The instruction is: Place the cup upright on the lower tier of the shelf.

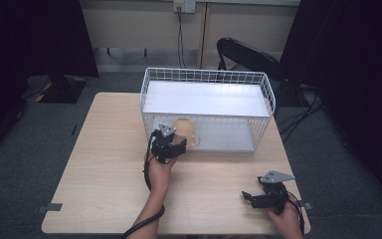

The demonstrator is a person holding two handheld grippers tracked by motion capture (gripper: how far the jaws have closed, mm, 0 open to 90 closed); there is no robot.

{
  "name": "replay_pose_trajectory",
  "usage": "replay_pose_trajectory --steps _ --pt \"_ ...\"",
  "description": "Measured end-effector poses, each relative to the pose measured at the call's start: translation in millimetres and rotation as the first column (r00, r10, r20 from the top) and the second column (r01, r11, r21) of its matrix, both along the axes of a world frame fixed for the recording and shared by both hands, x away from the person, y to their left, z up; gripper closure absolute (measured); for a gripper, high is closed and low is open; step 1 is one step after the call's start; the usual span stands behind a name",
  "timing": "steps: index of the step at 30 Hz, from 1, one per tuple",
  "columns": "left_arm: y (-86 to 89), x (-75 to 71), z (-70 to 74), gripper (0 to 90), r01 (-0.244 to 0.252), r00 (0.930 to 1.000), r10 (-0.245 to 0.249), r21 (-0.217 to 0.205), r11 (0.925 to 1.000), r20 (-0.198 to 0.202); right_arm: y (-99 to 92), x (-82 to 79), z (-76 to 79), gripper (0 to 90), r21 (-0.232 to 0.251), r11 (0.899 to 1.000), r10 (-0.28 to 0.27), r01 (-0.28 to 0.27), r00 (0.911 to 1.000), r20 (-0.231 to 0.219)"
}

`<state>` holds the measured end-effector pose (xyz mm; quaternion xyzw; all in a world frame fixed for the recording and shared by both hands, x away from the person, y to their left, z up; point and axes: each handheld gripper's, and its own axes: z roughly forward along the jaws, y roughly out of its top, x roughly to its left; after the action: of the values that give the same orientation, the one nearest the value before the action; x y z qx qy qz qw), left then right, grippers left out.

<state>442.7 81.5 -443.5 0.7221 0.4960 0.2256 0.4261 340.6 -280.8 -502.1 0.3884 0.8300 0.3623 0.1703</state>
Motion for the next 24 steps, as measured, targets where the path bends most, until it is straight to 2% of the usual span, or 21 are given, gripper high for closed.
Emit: replay_pose_trajectory --steps 5,18,19,24 --pt "-0.4 1.1 0.7 41.2 -0.005 1.0 0.005 0.001 1.0 -0.001 0.0 0.0 0.0 12.8 0.0 1.0 0.0 0.0 1.0 0.0" --pt "-4.0 4.7 -4.0 43.7 -0.035 0.9993 0.034 -0.028 0.999 -0.014 0.0 0.0 0.0 12.7 0.0 1.0 0.0 0.0 1.0 0.0" --pt "-4.0 5.2 -3.8 44.2 -0.034 0.9993 0.033 -0.014 0.9993 -0.018 0.0 0.0 0.0 12.7 0.0 1.0 0.0 0.0 1.0 0.0" --pt "-5.0 7.1 -5.0 45.6 -0.041 0.9989 0.04 -0.018 0.999 -0.023 0.0 0.0 0.0 12.8 0.0 1.0 0.0 0.0 1.0 0.0"
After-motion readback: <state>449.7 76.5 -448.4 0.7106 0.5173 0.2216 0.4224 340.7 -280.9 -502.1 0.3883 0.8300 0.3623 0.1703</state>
